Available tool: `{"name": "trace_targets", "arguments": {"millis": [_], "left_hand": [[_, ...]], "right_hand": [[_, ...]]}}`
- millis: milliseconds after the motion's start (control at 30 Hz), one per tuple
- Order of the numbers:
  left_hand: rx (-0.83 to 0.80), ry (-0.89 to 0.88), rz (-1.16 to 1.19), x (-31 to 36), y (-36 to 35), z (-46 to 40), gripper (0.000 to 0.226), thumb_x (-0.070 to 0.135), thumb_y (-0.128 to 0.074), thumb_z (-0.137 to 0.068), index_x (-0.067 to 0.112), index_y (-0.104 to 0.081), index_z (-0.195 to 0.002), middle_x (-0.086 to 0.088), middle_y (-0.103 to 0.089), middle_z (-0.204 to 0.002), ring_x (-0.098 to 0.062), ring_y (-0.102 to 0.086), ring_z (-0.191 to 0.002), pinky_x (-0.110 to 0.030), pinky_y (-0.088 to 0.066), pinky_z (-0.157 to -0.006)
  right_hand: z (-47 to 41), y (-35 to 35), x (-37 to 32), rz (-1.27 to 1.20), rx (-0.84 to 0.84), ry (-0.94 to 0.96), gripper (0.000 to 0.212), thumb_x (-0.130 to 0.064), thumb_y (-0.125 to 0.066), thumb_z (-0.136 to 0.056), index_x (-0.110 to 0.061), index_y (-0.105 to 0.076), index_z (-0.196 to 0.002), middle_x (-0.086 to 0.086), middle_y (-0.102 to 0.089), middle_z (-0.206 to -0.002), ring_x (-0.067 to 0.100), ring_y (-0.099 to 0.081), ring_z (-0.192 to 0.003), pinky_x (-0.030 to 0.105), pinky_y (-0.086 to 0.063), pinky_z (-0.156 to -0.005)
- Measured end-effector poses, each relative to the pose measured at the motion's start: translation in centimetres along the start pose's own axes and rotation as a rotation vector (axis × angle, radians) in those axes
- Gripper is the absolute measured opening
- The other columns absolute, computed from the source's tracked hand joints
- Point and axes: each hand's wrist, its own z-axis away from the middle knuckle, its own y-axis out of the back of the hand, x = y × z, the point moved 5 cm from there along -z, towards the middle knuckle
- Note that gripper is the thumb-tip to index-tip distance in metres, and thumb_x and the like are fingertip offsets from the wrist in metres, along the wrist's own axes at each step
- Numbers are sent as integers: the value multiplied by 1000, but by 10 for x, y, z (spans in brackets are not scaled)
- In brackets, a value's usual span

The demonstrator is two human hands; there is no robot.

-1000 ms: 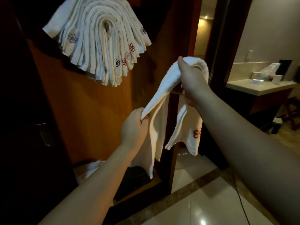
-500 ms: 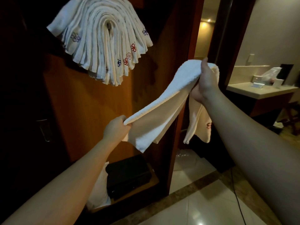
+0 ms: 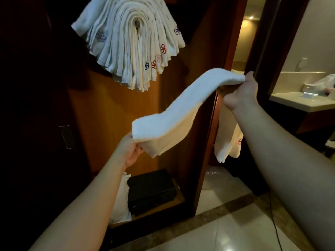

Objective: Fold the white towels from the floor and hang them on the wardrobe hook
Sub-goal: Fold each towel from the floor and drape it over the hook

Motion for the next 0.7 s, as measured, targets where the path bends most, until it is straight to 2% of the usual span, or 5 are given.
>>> {"name": "trace_targets", "arguments": {"millis": [200,400,467,600,700], "left_hand": [[38,-144,171,28,10,10,39,21,-73,-82,18,-63,-120,-5,-70,-116,-26,-67,-111,-51,-47,-101],[-191,-192,-181,64,-25,11,63,5,-71,-83,34,-50,-136,5,-73,-106,-21,-71,-99,-30,-59,-76],[-241,-171,-402,58,-33,11,51,2,-68,-87,31,-61,-128,4,-72,-109,-18,-70,-101,-26,-58,-75],[-162,-213,-701,44,-31,11,16,9,-72,-87,20,-65,-97,-3,-65,-108,-23,-63,-103,-41,-55,-89],[-48,-291,-658,43,-24,13,26,-4,-64,-86,18,-50,-85,-5,-60,-107,-30,-58,-105,-52,-51,-92]], "right_hand": [[-15,28,1,29,90,-15,54,-54,-55,-99,-9,-59,-129,19,-76,-107,40,-75,-94,57,-59,-84],[-13,41,17,56,137,-72,52,-53,-59,-97,-11,-60,-128,18,-76,-107,39,-74,-94,53,-62,-76],[-13,43,19,49,135,-80,52,-52,-60,-96,-12,-59,-130,18,-75,-108,39,-74,-95,56,-60,-84],[-16,40,14,39,130,-68,51,-50,-61,-96,-13,-58,-132,17,-74,-113,41,-73,-100,57,-55,-94],[-19,36,5,23,121,-46,50,-48,-63,-95,-12,-58,-129,19,-75,-109,42,-74,-96,59,-56,-91]]}}
